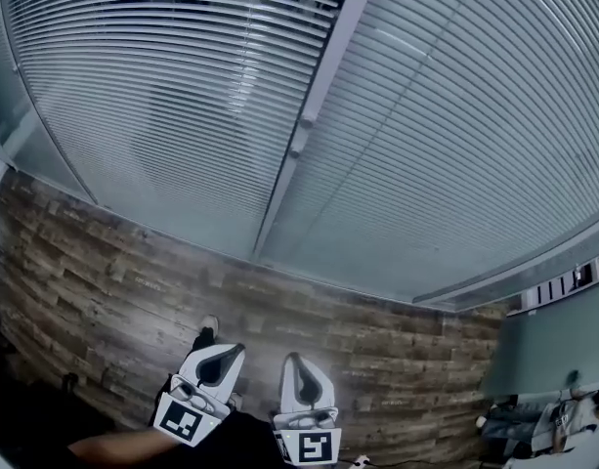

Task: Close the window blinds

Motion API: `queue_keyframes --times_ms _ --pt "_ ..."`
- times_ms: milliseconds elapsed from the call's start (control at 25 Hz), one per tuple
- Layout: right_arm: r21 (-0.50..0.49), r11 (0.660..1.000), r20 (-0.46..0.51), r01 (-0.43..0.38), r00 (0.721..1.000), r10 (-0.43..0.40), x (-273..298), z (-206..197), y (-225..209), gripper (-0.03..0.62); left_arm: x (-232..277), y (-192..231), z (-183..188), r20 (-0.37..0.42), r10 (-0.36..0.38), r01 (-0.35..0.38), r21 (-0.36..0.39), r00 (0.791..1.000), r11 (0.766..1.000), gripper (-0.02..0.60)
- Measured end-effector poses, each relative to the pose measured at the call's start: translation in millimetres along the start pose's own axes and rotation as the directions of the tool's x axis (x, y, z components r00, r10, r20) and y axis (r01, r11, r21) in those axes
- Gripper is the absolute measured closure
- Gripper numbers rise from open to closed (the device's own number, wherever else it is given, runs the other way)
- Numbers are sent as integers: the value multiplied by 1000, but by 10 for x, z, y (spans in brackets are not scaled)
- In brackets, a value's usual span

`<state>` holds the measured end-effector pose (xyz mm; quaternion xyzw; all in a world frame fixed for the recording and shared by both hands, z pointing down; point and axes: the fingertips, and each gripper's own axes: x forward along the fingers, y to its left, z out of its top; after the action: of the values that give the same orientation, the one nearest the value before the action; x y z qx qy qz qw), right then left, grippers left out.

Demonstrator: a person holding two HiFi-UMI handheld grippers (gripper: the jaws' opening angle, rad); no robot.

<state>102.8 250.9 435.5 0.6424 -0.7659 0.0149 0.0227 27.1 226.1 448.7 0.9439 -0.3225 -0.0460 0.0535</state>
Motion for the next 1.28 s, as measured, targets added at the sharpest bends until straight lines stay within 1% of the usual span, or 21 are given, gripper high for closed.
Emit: queue_keyframes --times_ms 80,200,280,400,480,560,800,920,1040,1120,1280 --pt "-10 1000 -10 8 1000 -8 204 39 -57 592 107 162 16 -8 4 -4 -7 1000 1000 583" --pt "-31 999 1 20 1000 -20 411 111 -86 592 196 335 82 5 5 -5 -18 1000 1000 583" --pt "-39 998 10 39 999 -38 564 162 -112 592 275 429 125 11 -10 10 -19 1000 1000 583" --pt "-51 994 24 94 995 -93 802 222 -206 592 436 536 165 20 -46 47 -25 999 999 583" --pt "-53 993 23 107 994 -106 957 231 -226 592 510 651 166 11 -62 62 -23 998 998 583" --pt "-51 993 19 110 994 -110 1096 238 -214 591 566 812 192 8 -63 63 -20 998 998 583" --pt "-61 989 14 138 990 -137 1440 333 -284 591 806 1216 386 37 -55 56 -30 998 998 583" --pt "-60 985 -2 160 987 -160 1641 294 -341 591 918 1372 388 29 -88 89 -51 996 995 583" --pt "-51 981 -9 186 982 -187 1735 260 -337 591 942 1438 377 15 -124 124 -64 992 990 583" --pt "-50 982 -12 185 983 -186 1801 260 -291 586 947 1504 335 -8 -127 126 -81 992 989 583" --pt "-47 985 -6 167 986 -167 1916 356 -342 583 1077 1582 305 -12 -105 104 -102 994 989 583"
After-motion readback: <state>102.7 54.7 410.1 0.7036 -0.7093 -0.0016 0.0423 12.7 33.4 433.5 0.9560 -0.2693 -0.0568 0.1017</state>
